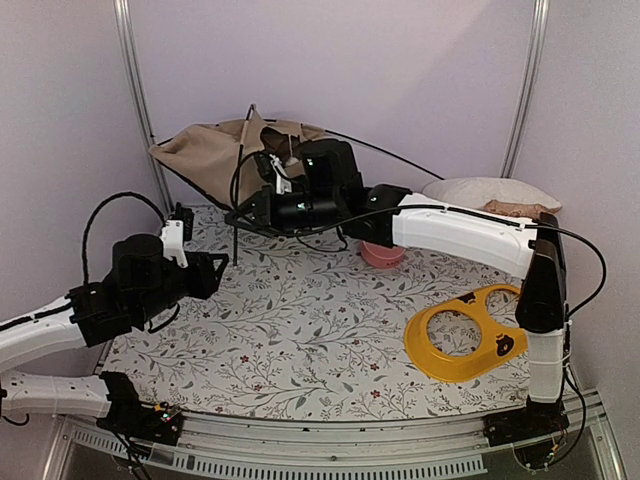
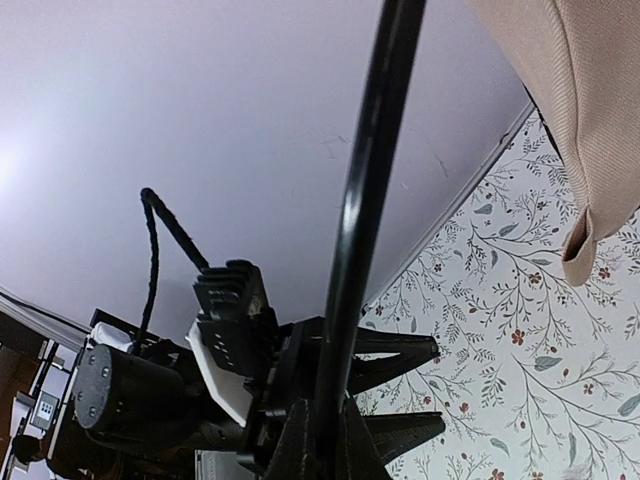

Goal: Set up the pet tent

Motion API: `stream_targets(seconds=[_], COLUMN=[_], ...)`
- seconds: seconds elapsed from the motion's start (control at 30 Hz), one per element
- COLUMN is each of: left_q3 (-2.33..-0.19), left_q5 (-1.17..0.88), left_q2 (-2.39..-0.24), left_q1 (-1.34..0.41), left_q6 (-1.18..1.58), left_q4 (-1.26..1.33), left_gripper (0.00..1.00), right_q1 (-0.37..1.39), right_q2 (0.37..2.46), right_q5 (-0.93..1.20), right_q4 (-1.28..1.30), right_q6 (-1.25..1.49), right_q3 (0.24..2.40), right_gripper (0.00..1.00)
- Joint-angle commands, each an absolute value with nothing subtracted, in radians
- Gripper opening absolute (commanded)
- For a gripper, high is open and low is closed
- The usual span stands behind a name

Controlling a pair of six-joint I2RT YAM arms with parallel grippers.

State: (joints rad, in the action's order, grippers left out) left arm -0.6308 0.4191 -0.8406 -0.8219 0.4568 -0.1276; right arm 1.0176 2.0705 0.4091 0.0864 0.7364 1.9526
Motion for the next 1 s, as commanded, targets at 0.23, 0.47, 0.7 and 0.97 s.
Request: stream_targets(seconds=[0.23, 0.47, 0.7, 0.97], left_q3=[-0.298, -0.334, -0.395, -0.463], left_q5=[0.484, 0.498, 0.413, 0.211], left_q2=[-0.887, -1.168, -1.298, -1.346], left_q1=[-0.807, -0.784, -0.699, -0.626], left_q6=[-0.103, -0.245, -0.232, -0.202], left_q4=[0.786, 1.086, 1.209, 1.158], left_gripper=[0.59, 0.56, 0.53, 0.42], right_q1=[0.991, 0.991, 0.990, 0.989], right_q2=[2.095, 2.110, 2.111, 2.108], right_q5=[0.419, 0.427, 0.422, 0.413], right_q4=[0.121, 0.147, 0.164, 0.176], right_q6=[0.697, 0.700, 0.701, 0.700], right_q3=[2.007, 2.032, 2.043, 2.046], right_gripper=[0.00, 0.00, 0.00, 0.00])
